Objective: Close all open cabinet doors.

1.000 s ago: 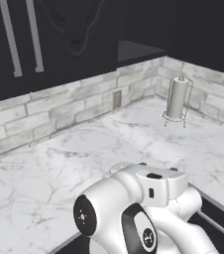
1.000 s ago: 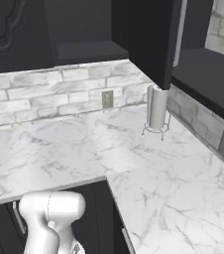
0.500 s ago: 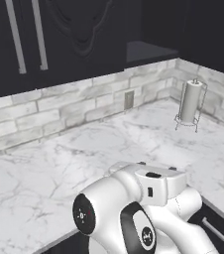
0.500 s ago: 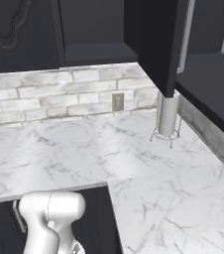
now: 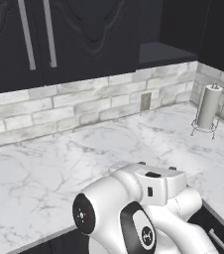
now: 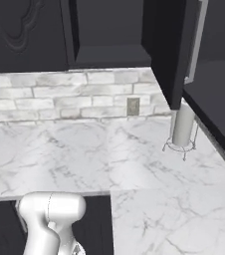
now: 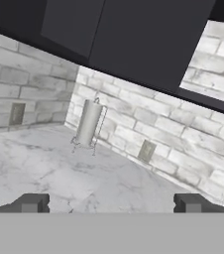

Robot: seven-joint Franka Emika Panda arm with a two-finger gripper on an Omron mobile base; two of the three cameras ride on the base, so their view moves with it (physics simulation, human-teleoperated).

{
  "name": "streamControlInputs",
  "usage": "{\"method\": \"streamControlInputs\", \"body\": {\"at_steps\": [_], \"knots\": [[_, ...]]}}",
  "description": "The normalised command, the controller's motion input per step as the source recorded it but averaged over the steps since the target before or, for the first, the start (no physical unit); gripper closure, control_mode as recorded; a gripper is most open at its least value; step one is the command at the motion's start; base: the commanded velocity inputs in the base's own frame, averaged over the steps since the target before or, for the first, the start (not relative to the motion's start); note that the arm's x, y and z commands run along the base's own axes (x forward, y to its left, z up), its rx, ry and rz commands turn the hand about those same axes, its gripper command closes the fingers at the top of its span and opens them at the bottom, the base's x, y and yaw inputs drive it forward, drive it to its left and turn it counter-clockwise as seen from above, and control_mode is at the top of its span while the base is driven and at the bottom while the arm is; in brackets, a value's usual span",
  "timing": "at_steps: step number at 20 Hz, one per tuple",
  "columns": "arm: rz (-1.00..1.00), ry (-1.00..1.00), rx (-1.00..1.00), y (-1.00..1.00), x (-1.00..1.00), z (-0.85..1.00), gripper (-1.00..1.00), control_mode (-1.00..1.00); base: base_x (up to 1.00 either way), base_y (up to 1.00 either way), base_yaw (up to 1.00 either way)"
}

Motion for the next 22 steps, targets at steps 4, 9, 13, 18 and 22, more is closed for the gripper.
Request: {"method": "streamControlInputs", "body": {"at_steps": [4,9,13,18,22], "knots": [[0.0,0.0,0.0,0.0,0.0,0.0,-1.0,1.0,0.83,-0.57,0.25],[0.0,0.0,0.0,0.0,0.0,0.0,-1.0,1.0,0.74,-0.63,0.23],[0.0,0.0,0.0,0.0,0.0,0.0,-1.0,1.0,0.61,-0.68,0.23],[0.1,-0.06,0.04,-0.48,0.09,-0.02,-1.0,-1.0,0.17,-0.29,0.08],[0.14,-0.13,0.04,-0.87,0.05,0.0,-1.0,-1.0,0.0,0.0,0.0]]}}
